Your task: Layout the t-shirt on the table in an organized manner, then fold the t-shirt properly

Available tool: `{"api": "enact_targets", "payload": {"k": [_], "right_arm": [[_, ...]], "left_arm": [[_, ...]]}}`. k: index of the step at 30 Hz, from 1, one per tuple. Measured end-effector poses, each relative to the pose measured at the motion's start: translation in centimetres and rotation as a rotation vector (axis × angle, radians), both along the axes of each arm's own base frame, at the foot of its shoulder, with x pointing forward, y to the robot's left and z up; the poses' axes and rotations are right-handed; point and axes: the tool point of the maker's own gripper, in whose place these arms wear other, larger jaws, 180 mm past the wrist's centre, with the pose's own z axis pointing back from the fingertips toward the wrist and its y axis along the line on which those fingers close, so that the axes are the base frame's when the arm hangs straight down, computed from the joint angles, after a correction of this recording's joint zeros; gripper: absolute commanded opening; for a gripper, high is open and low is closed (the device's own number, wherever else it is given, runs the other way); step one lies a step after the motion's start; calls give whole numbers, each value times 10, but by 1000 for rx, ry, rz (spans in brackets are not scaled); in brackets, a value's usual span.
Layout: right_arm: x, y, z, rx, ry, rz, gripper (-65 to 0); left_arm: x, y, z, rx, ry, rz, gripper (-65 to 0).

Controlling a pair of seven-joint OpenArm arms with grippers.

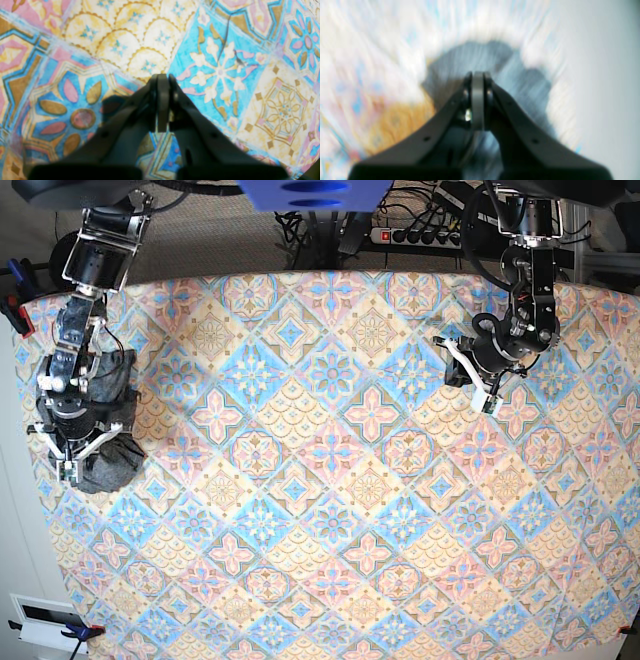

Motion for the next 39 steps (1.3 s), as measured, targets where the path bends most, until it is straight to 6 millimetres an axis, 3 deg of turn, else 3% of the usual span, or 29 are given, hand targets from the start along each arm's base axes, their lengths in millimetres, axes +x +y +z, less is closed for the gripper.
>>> {"api": "enact_targets", "payload": {"k": [5, 7, 11, 14, 16, 18, 21, 28, 30, 34, 39], "right_arm": [[-20, 24, 6, -13, -110, 70, -650], [-29, 24, 16, -20, -171, 84, -650], [-59, -3, 38, -80, -271, 28, -650], [-96, -25, 33, -104, -256, -50, -650], [-118, -35, 29, -111, -236, -88, -650], [-139, -46, 29, -126, -226, -132, -650], [-178, -62, 14, -138, -152, -207, -650], [-262, -66, -23, 31, -67, -350, -650], [-285, -69, -37, 100, -39, -405, -650], [-318, -73, -63, 208, -1, -499, -650], [-345, -72, -85, 245, 65, -544, -650]], "left_arm": [[2, -1, 8, 32, -31, -3, -650], [-1, -2, 17, 49, -75, -5, -650], [2, 1, 61, 46, -238, 17, -650], [2, 4, 89, 26, -347, 79, -650], [-11, 0, 97, 18, -366, 91, -650], [-31, -4, 97, 14, -347, 104, -650], [-60, -13, 81, 1, -271, 97, -650], [-127, -30, 49, -51, -93, 161, -650], [-135, -33, 43, -35, -57, 137, -650], [-130, -40, 41, 43, -81, 50, -650], [-167, -68, 20, 135, 25, -126, -650]]}}
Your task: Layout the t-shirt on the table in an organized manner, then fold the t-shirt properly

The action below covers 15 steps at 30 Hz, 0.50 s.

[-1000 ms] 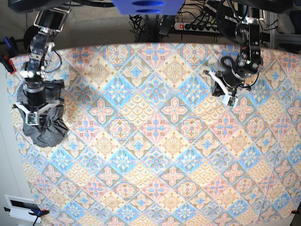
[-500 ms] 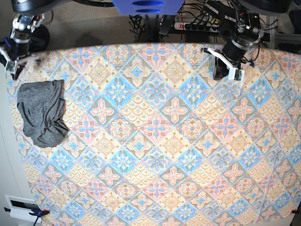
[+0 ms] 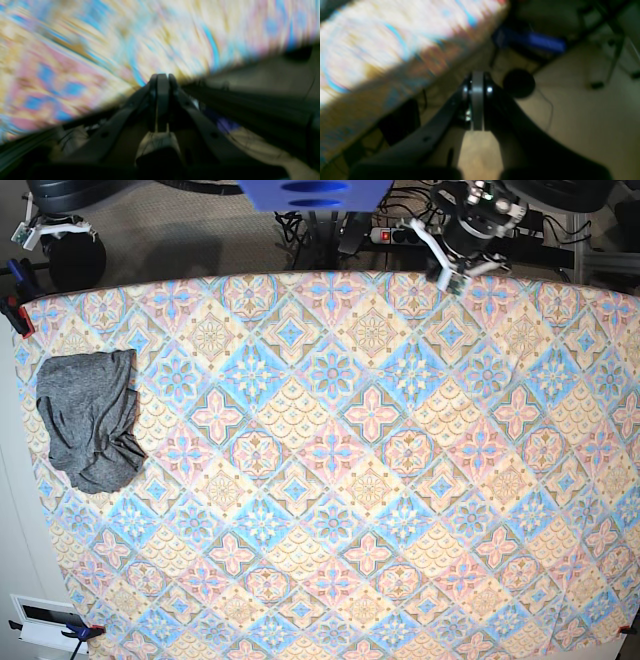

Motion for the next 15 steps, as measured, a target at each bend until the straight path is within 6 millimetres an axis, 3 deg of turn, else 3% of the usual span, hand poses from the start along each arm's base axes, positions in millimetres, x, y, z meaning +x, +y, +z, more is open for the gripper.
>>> {"api": "enact_targets", "payload": {"k": [6, 11, 15], "right_arm": [[-19, 19, -36, 124, 48, 23, -650], [-50, 40, -70, 215, 143, 0, -650], [-56, 56, -88, 272, 166, 5, -650]], "left_arm": [[-14, -51, -6, 68, -15, -247, -650], [-56, -57, -31, 120, 32, -329, -650], [-94, -39, -72, 189, 111, -322, -650]]}}
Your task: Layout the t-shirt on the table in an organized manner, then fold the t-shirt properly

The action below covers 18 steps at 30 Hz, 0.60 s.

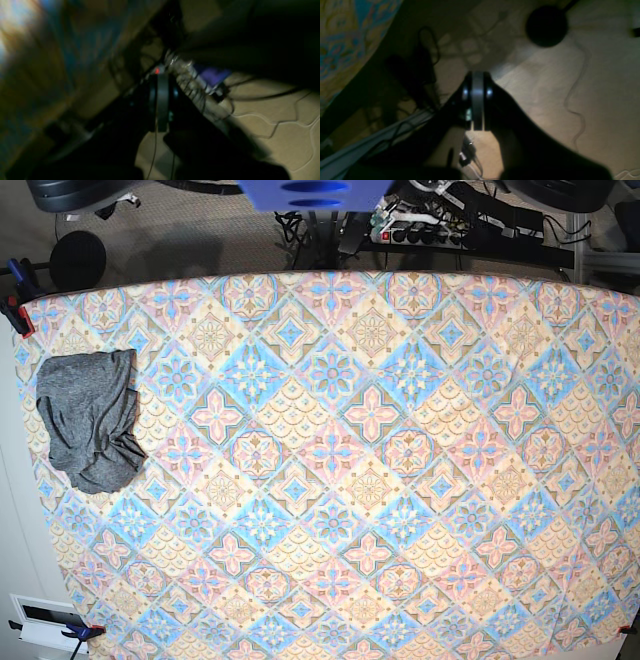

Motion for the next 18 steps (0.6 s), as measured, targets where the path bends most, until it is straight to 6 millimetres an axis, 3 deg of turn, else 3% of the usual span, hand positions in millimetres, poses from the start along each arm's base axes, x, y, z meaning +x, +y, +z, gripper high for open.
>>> {"api": "enact_targets", "payload": {"k": [5, 7, 12, 16, 18], "right_arm": [[-24, 19, -23, 63, 81, -6, -650], [-19, 35, -41, 114, 95, -6, -650], [3, 78, -81, 227, 75, -19, -650], [-31, 119, -109, 298, 186, 23, -650], [-37, 141, -119, 336, 217, 43, -650]], "left_arm": [[-48, 25, -45, 36, 58, -22, -650], [-64, 42, -65, 68, 73, -14, -650], [-68, 74, -104, 65, 77, 96, -650], [-66, 115, -125, 89, 41, 205, -650], [-69, 124, -133, 98, 37, 255, -650]]}}
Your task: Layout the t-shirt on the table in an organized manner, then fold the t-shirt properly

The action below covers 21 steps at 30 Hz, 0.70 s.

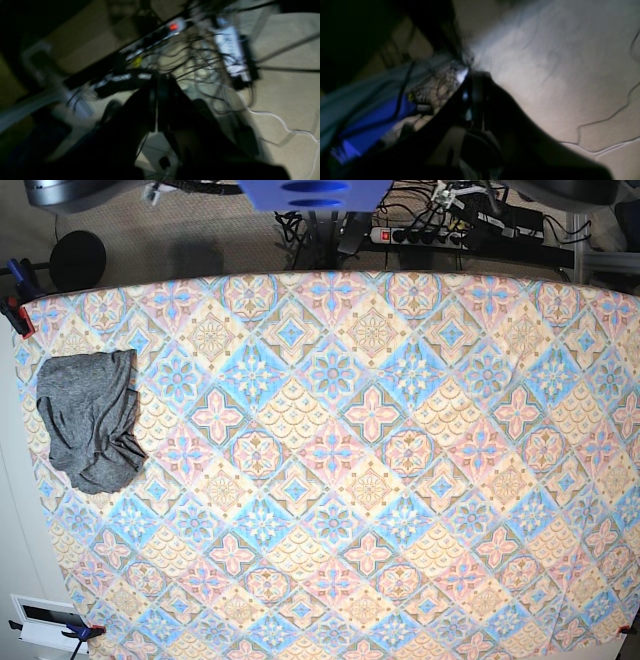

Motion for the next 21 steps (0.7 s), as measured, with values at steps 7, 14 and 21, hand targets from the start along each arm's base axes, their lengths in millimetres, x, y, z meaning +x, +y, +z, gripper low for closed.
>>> {"api": "enact_targets", "payload": {"k": [7, 14, 21], "right_arm": [[39, 35, -21, 57, -22, 84, -650], [39, 60, -30, 99, 20, 236, -650], [73, 43, -31, 62, -9, 383, -650]], "left_arm": [[39, -1, -13, -1, -62, 32, -650], [94, -9, -17, -29, -122, 49, -650], [128, -71, -28, -316, 27, 223, -650]]}}
